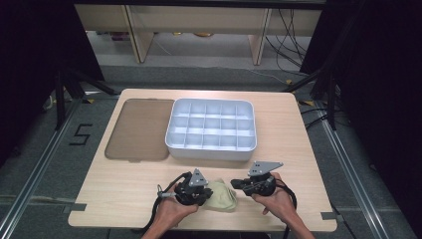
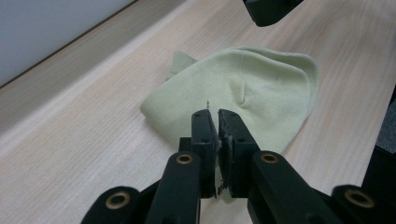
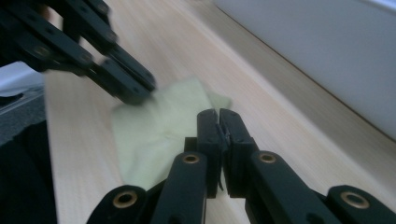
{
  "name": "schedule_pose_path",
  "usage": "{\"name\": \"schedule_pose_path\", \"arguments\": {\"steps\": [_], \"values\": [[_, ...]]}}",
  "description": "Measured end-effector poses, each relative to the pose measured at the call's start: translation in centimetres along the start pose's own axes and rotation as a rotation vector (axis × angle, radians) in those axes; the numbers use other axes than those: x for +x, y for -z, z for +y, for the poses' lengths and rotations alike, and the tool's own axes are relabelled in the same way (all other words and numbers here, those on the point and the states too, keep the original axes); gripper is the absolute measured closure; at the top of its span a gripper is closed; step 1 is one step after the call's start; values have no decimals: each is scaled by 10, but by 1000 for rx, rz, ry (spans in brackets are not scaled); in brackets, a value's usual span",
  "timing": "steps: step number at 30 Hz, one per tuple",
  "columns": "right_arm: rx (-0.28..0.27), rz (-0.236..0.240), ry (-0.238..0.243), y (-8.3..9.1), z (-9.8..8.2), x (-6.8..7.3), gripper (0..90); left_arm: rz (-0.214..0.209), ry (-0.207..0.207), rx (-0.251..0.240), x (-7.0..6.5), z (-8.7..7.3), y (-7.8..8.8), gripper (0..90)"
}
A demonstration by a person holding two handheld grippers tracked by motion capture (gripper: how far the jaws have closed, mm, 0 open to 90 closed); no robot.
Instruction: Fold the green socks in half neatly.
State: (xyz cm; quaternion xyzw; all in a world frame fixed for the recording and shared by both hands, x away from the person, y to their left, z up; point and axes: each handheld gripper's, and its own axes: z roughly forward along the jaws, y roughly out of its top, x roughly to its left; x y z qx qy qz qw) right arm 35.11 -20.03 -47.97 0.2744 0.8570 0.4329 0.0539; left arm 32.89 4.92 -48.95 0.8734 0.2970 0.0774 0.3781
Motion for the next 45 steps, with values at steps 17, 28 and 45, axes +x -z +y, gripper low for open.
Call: {"name": "schedule_pose_path", "arguments": {"steps": [17,28,45], "values": [[136,12,78,-23,-6,4,877,-17,-18,38,-6,-11,-9,826],[79,31,95,-9,1,13,862,8,-4,-3,-13,-7,-2,832],[202,15,83,-8,-21,20,857,43,20,15,19,5,-19,837]]}}
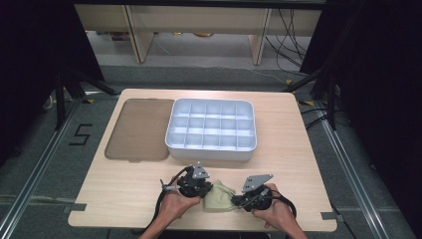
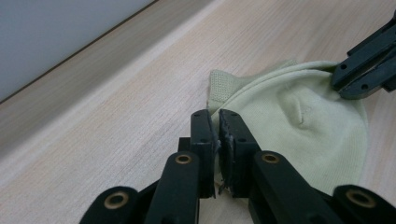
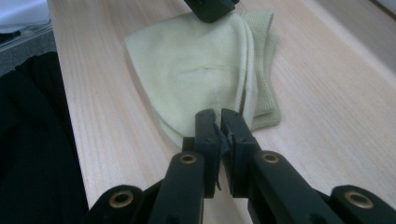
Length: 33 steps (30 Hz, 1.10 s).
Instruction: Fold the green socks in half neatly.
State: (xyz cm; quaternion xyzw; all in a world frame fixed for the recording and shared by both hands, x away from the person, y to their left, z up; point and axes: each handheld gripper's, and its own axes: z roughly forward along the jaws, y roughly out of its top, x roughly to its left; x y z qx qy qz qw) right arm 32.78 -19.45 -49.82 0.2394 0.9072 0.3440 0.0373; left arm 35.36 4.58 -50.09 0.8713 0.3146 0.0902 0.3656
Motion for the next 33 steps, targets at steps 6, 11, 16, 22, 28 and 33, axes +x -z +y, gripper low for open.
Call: {"name": "schedule_pose_path", "arguments": {"steps": [6,11,16,22,28,33], "values": [[-69,-29,5,10,8,0,857,5,-9,-4,-3,0,4,846],[-121,-63,7,12,20,-8,858,-21,-26,-24,-13,-5,20,839],[-113,-33,0,0,27,-12,858,-47,-17,-31,-24,-18,29,836],[-81,-61,-7,-7,24,-17,860,-64,-44,2,-28,-25,24,833],[-68,-66,-14,-10,21,-19,860,-62,-32,4,-28,-27,21,825],[-105,-67,-16,-1,23,-17,856,-42,13,-10,-20,-27,27,740]]}}
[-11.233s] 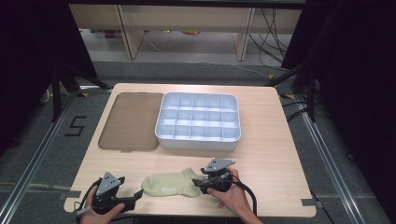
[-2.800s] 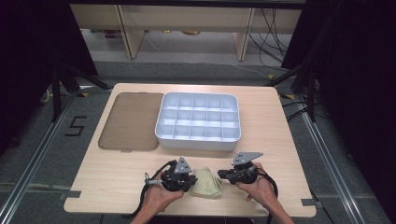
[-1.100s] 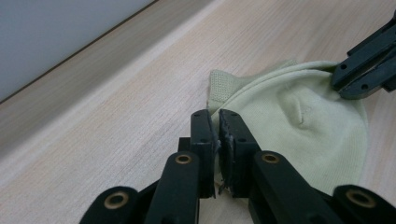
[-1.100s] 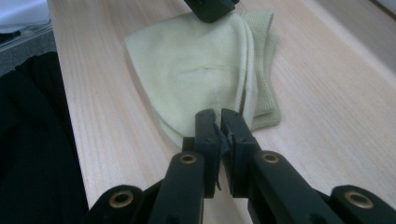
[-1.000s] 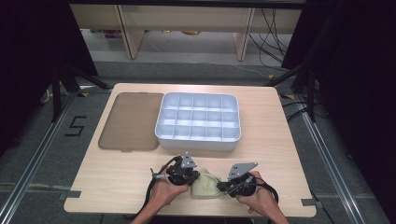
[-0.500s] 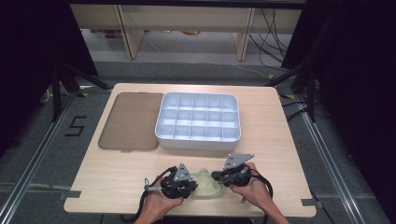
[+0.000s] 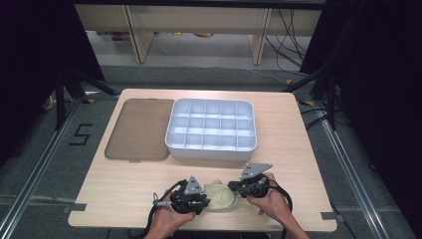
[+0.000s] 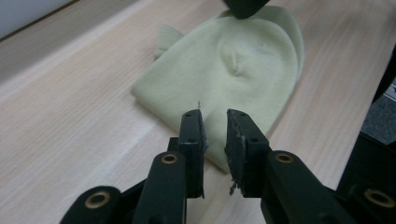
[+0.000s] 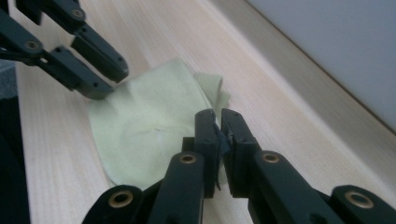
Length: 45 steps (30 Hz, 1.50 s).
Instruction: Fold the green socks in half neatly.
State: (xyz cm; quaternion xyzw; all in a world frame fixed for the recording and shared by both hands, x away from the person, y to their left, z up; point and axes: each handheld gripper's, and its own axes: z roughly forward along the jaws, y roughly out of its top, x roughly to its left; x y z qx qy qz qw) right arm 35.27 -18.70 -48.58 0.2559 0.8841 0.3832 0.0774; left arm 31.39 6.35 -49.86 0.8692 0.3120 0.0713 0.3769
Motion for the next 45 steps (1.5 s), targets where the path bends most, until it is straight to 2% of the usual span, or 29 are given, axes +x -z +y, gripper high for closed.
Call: {"name": "schedule_pose_path", "arguments": {"steps": [2,3,5,7,9,10,12,13,14,17,19,22,24,25,27,28,31,32,35,36,37,38,39,41,42,43,45], "values": [[0,2,0,1,0,0,855,15,7,-11,3,1,0,729],[-5,3,3,2,1,1,855,12,28,-19,5,1,1,715],[-9,7,9,3,1,3,854,14,27,-14,8,2,1,704],[-5,11,10,4,1,5,853,20,64,-12,11,4,-1,659],[-4,23,15,4,0,5,851,19,67,-10,13,5,-1,636],[-13,12,14,4,-1,6,845,20,79,-6,14,6,-2,554],[-9,11,17,4,-1,5,841,24,120,-1,16,8,-4,527],[-3,14,9,4,-1,6,828,19,138,3,16,9,-5,483],[-6,-2,-5,4,-1,5,785,22,147,10,17,11,-5,439],[-6,4,-11,3,-1,4,762,22,163,12,17,13,-7,411],[-6,-11,-27,4,-1,4,756,28,163,32,17,15,-8,408],[-9,-14,-35,4,-1,3,740,20,177,35,19,16,-12,389],[-9,-7,-33,4,-1,3,739,17,177,40,20,17,-13,386],[-10,-18,-46,4,-1,3,730,11,172,44,20,17,-13,380],[-15,-18,-51,4,-1,2,711,26,185,39,20,17,-14,368],[-11,-22,-64,3,-1,2,697,15,197,39,21,17,-15,364],[-5,-20,-73,0,-1,1,675,18,197,48,21,18,-16,358],[-5,-18,-76,-1,-1,1,668,18,183,46,21,18,-17,358],[12,-17,-79,-4,-1,1,645,16,207,35,19,19,-18,356],[14,-18,-75,-4,-2,1,643,12,190,41,20,19,-18,356],[18,-15,-91,-4,-1,1,642,8,180,54,21,19,-18,356],[11,-20,-86,-5,-2,1,640,12,198,49,20,19,-19,354],[-4,-29,-97,-7,-2,1,637,11,196,53,21,19,-18,353],[18,-23,-97,-5,-2,-1,636,16,191,56,22,20,-19,352],[-4,-30,-104,-7,-3,-1,635,15,211,48,21,19,-20,352],[13,-23,-93,-6,-2,-3,635,25,205,55,21,20,-20,353],[4,-27,-111,-9,-4,-3,634,16,191,56,22,20,-21,353]]}}
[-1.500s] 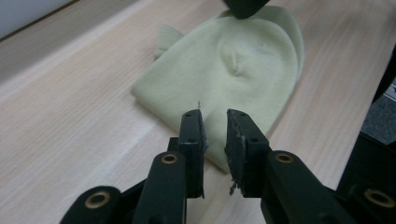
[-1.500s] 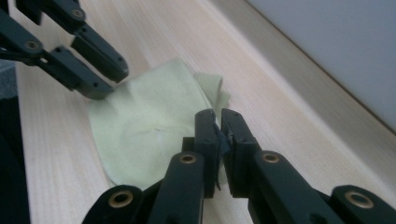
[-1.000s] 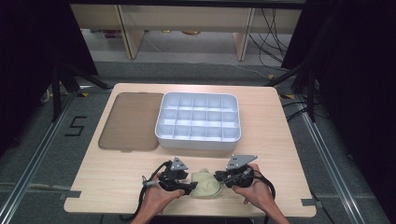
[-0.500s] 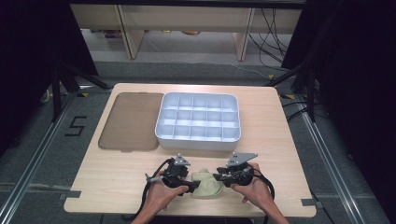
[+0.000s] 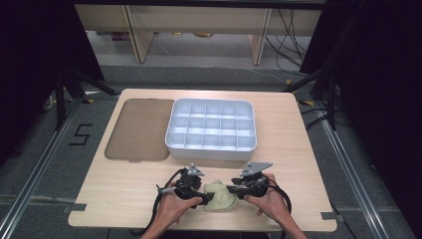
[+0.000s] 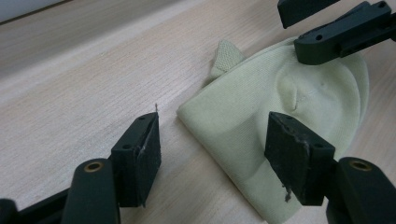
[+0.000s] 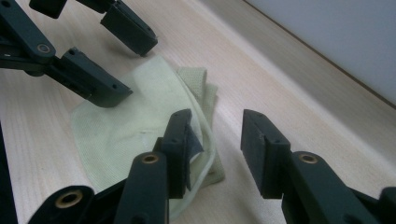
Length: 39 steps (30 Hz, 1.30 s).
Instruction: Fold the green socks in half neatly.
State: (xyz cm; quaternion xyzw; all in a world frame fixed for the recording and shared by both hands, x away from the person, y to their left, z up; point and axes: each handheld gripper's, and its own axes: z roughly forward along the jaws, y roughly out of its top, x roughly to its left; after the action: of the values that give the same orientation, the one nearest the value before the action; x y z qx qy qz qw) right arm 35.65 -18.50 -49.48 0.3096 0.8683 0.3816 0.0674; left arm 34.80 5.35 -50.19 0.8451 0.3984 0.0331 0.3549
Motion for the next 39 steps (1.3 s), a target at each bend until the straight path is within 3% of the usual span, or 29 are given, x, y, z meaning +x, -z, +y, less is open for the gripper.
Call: {"name": "schedule_pose_path", "arguments": {"steps": [1,8,12,23,26,32,33,35,36,38,39], "values": [[24,-3,-5,2,0,0,634,1,-2,5,-1,0,0,353],[10,-7,1,-1,0,1,635,-22,-20,13,-2,3,-4,424],[29,-12,29,-1,0,1,635,-16,-21,9,-3,2,-5,467],[43,-13,23,-4,-1,2,632,-20,-38,-41,-4,-1,-4,757],[23,-15,20,-5,-1,2,633,-19,-54,-45,-5,0,-2,798],[34,-13,28,-4,0,4,630,-4,-83,-27,-7,0,2,830],[3,1,26,-4,1,6,663,10,-93,-21,-6,0,5,831],[12,13,36,-1,2,6,680,18,-97,-3,-5,1,8,831],[-6,23,48,1,2,8,718,15,-81,-13,-4,1,10,831],[-38,61,64,5,4,13,785,29,-90,-19,-3,1,12,831],[-42,71,62,6,5,16,807,34,-108,8,-1,3,15,831]]}}
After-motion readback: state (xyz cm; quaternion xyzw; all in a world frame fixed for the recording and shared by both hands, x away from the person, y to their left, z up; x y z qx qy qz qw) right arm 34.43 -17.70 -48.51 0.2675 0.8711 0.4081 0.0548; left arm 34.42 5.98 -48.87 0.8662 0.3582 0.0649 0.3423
